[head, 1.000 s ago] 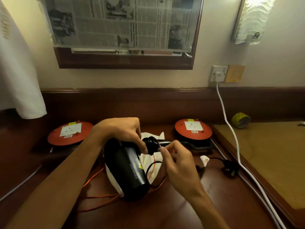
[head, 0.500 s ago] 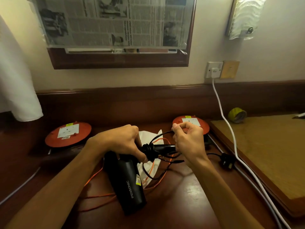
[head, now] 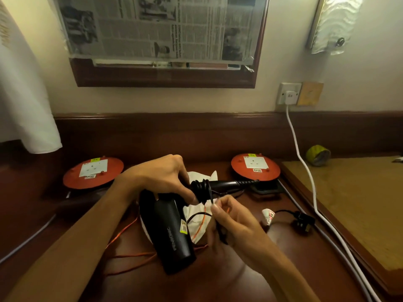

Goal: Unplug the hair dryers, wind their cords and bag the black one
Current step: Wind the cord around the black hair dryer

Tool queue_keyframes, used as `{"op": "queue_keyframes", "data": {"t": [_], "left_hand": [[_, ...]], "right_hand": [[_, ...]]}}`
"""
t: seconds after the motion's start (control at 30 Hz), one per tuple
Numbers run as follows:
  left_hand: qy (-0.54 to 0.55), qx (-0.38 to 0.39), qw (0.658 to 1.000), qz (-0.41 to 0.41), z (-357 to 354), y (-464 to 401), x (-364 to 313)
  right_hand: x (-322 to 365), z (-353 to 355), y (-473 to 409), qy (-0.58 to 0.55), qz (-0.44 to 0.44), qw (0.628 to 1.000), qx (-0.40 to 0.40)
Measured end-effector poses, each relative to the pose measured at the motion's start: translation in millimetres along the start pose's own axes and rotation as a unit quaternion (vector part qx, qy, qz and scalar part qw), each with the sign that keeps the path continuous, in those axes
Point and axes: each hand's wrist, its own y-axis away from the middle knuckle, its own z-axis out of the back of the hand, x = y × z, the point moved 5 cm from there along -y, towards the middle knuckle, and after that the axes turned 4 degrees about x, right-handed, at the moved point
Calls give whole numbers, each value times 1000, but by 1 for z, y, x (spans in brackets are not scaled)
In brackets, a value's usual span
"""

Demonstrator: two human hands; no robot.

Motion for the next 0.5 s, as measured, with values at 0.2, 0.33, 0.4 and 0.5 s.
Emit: {"op": "queue_keyframes", "data": {"t": [0.2, 0.33, 0.4, 0.5], "left_hand": [[88, 76, 992, -49, -16, 18, -11], [120, 125, 980, -95, -32, 27, -34], [106, 164, 976, -97, -37, 29, -44], [10, 214, 975, -63, -48, 23, -52]], "right_hand": [[-10, 21, 15, 144, -114, 979, 86], [-6, 42, -12, 335, -208, 905, 161], [-1, 48, -28, 377, -227, 878, 187], [34, 44, -52, 415, -229, 857, 201]]}}
